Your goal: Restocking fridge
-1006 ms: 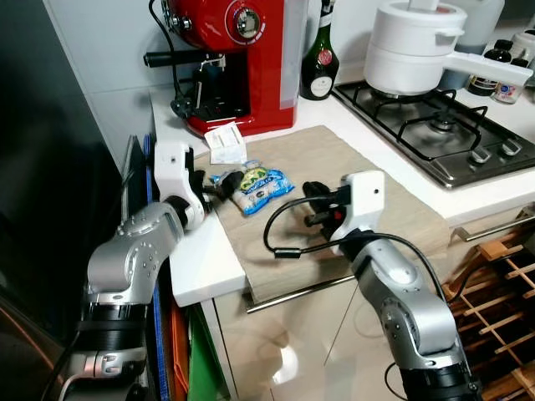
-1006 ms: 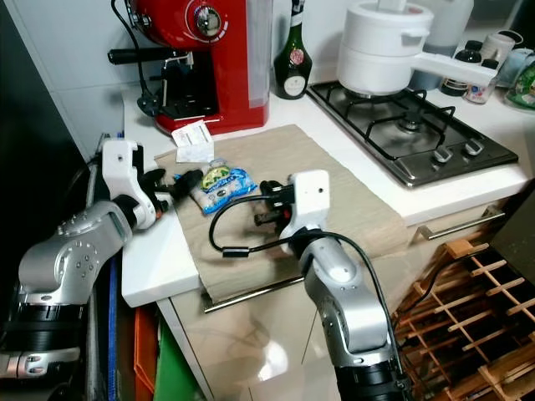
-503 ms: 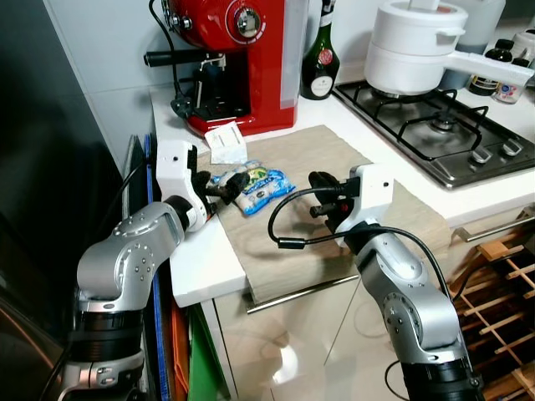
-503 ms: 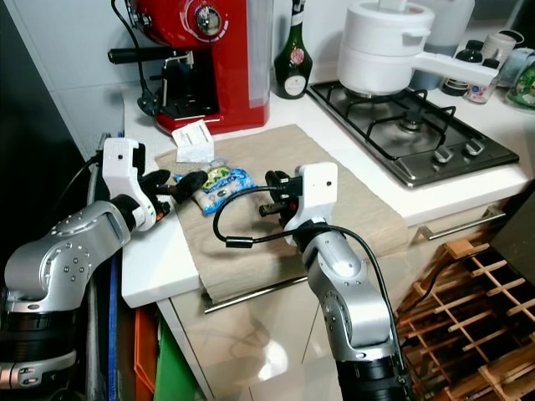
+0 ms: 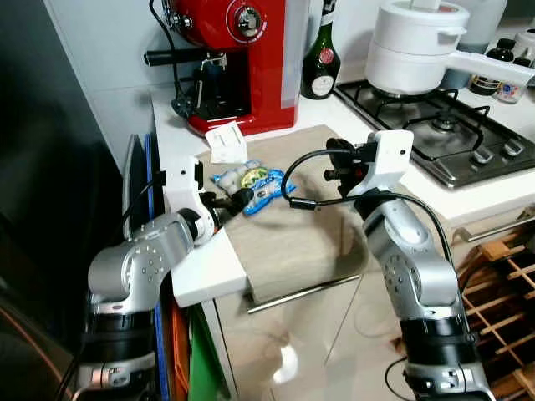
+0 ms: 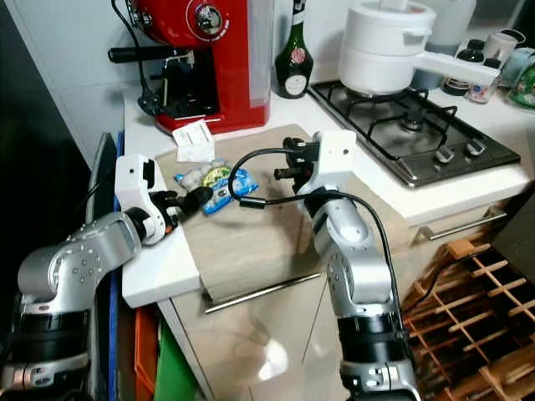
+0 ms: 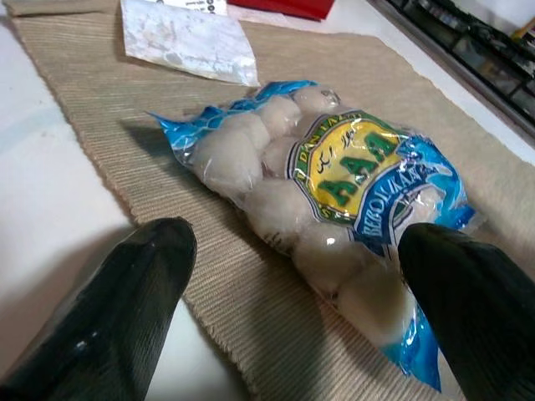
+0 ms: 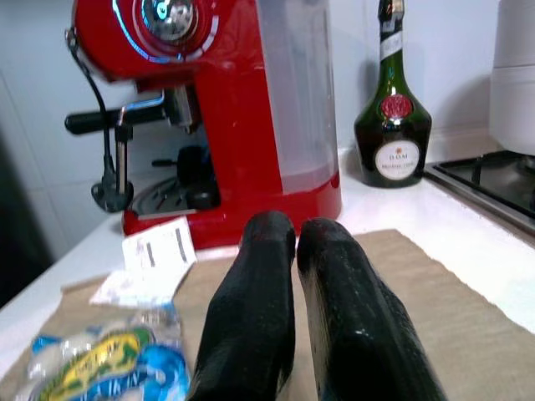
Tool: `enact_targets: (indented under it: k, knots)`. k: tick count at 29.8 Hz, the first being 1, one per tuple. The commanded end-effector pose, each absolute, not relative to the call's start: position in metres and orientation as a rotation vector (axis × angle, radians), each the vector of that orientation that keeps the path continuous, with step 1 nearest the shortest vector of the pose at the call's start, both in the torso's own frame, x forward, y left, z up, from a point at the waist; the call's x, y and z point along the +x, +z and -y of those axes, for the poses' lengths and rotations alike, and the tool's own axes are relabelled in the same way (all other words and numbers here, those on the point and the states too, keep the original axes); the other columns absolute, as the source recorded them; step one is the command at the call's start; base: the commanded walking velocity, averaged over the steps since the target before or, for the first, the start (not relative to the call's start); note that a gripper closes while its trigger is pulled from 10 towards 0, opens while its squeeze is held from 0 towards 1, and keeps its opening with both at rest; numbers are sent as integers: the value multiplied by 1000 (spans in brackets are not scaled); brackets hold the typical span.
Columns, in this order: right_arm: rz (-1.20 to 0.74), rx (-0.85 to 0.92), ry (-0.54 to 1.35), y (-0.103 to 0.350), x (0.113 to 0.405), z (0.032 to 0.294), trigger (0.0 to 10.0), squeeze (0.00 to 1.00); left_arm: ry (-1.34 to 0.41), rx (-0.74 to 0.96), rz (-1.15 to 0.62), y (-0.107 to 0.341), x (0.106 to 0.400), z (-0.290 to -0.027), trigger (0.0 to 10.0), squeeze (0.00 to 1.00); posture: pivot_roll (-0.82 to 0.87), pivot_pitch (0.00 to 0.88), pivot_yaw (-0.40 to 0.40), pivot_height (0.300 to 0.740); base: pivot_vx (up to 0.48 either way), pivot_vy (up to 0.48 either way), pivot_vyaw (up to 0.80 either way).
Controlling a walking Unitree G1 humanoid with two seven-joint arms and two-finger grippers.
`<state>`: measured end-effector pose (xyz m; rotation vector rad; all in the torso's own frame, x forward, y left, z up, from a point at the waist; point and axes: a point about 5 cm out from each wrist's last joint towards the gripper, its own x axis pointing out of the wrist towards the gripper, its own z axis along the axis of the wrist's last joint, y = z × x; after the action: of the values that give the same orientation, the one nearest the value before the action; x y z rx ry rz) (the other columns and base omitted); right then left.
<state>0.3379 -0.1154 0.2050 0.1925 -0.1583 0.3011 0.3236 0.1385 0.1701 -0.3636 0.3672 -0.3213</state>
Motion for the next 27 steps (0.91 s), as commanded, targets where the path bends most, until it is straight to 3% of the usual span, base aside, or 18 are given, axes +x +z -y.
enact_targets:
  k: [1, 9, 17, 27]
  knots:
    - [159, 235, 286, 207, 344, 116, 10000, 0, -288, -383, -420, 163, 326, -140, 10000, 0, -71, 0, 50, 740, 0, 0, 0]
    - [159, 281, 273, 211, 356, 113, 10000, 0, -274, -505, -397, 171, 334, -137, 10000, 0, -64, 0, 49, 740, 0, 0, 0]
    - [152, 283, 274, 205, 358, 111, 10000, 0, -305, -441, -376, 178, 336, -131, 10000, 0, -66, 0, 48, 740, 0, 0, 0]
    - [38, 535, 385, 196, 362, 97, 10000, 0, -360, -320, -230, 205, 336, -124, 10000, 0, -64, 0, 49, 740, 0, 0, 0]
